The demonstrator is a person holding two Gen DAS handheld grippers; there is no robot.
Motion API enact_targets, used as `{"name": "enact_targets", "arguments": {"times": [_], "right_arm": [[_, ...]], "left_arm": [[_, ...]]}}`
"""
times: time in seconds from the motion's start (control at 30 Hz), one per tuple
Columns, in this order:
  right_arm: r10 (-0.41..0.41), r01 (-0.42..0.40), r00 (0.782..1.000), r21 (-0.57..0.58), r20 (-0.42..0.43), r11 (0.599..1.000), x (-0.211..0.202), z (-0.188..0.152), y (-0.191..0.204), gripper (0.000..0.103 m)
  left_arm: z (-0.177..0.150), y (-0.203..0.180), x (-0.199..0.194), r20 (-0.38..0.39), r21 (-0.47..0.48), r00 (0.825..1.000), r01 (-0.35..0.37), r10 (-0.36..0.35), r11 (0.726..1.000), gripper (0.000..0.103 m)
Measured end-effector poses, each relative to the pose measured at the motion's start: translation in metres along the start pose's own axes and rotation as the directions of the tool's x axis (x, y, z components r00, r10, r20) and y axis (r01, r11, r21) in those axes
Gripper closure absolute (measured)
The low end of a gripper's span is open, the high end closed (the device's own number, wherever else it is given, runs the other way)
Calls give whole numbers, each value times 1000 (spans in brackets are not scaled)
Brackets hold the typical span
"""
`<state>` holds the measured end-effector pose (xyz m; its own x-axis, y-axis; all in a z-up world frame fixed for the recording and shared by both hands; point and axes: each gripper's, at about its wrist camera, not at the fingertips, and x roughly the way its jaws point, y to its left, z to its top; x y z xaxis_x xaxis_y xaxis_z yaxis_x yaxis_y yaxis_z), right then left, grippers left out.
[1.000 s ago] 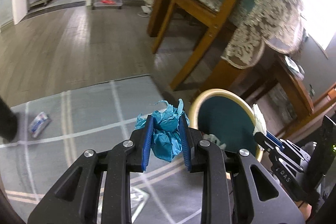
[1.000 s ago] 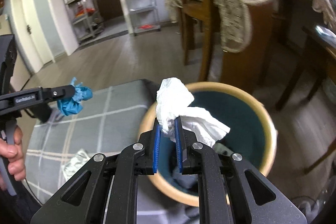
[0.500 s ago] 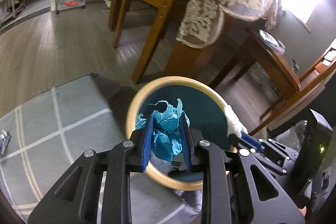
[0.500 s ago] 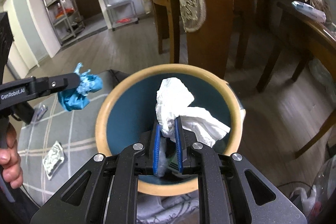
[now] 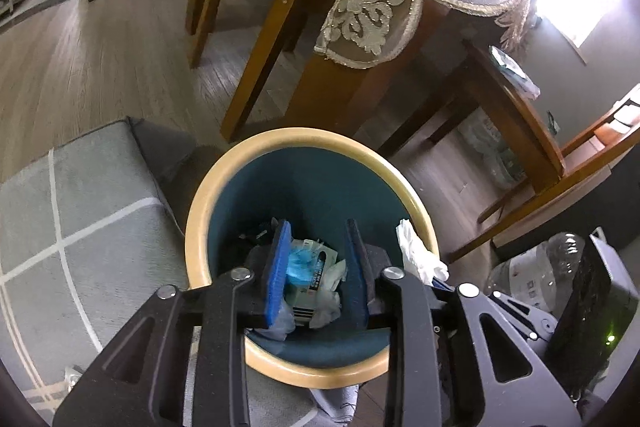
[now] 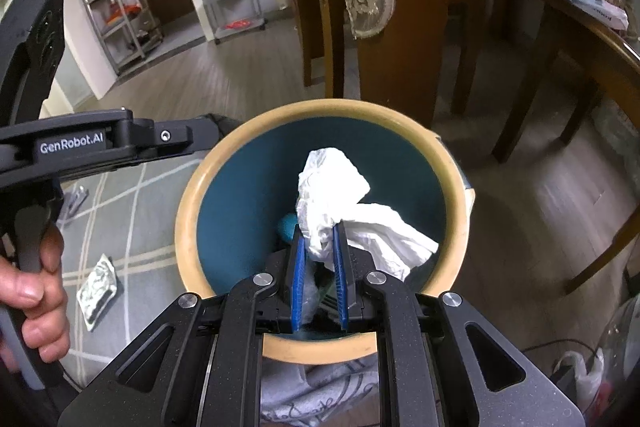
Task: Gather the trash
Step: 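Open both grippers over the bin to drop the blue glove and tissue, then lower the left gripper onto the foil blister pack and grasp it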
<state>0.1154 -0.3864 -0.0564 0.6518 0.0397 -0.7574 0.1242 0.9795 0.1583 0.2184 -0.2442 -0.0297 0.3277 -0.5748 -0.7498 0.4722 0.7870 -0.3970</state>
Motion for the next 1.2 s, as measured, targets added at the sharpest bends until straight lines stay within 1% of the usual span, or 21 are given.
{"name": "enact_targets", "arguments": {"times": [0.03, 0.07, 0.1, 0.13, 0.2, 0.23, 0.27, 0.3, 0.33, 0.4, 0.5, 0.57, 0.77, 0.83, 0.97, 1.03, 1.2], "right_arm": [[3, -3, 1000, 0, -4, 1000, 1, 0, 0, 88], [3, -3, 1000, 1, -6, 1000, 2, 0, 0, 88], [4, -4, 1000, 4, -9, 1000, 3, 0, -1, 88], [8, -7, 1000, 6, -15, 1000, 4, 0, -1, 86], [7, -7, 1000, 8, -21, 1000, 5, -1, 0, 81], [8, -8, 1000, 11, -24, 1000, 6, -1, 0, 79], [9, -8, 1000, 15, -25, 1000, 6, 0, 0, 74], [9, -9, 1000, 20, -21, 1000, 6, 0, 0, 70], [10, -9, 1000, 23, -18, 1000, 6, 1, 0, 69], [14, -14, 1000, 27, -13, 1000, 6, 2, 2, 64], [31, -31, 1000, 19, 4, 999, 3, 4, 12, 57], [40, -40, 999, 4, 13, 999, 2, 4, 20, 54], [91, -90, 996, -52, 11, 995, 0, 4, 49, 50], [109, -108, 994, -86, 4, 990, 0, 2, 64, 50], [141, -142, 990, -139, -14, 980, 1, -1, 88, 46], [153, -155, 988, -163, -25, 974, 2, -3, 99, 46], [167, -171, 985, -179, -39, 969, 4, -5, 113, 46]], "left_arm": [[0, 2, -2, 5, -4, 1000, -2, 2, 1000, 65], [0, 3, -4, 10, -5, 1000, -7, 7, 1000, 63], [1, 4, -6, 17, -7, 1000, -10, 10, 1000, 58], [1, 6, -10, 24, -9, 1000, -12, 12, 1000, 53], [2, 10, -19, 48, -2, 998, -28, 28, 1000, 45], [2, 12, -22, 53, 1, 998, -35, 35, 999, 42], [2, 15, -26, 58, 4, 997, -42, 42, 999, 41], [2, 19, -30, 63, 4, 997, -50, 50, 999, 36], [1, 22, -33, 67, 3, 996, -57, 56, 998, 33], [0, 32, -41, 68, 6, 995, -77, 76, 997, 32], [-2, 44, -51, 72, 12, 991, -111, 110, 994, 27], [-3, 54, -61, 78, 17, 987, -140, 138, 990, 26], [-14, 94, -91, 84, 4, 973, -214, 213, 977, 24], [-18, 110, -101, 80, -15, 967, -241, 241, 970, 24], [-29, 139, -123, 77, -49, 959, -269, 272, 962, 23], [-38, 151, -130, 64, -42, 956, -284, 287, 958, 18], [-73, 168, -130, -14, 5, 956, -293, 293, 956, 16]]}}
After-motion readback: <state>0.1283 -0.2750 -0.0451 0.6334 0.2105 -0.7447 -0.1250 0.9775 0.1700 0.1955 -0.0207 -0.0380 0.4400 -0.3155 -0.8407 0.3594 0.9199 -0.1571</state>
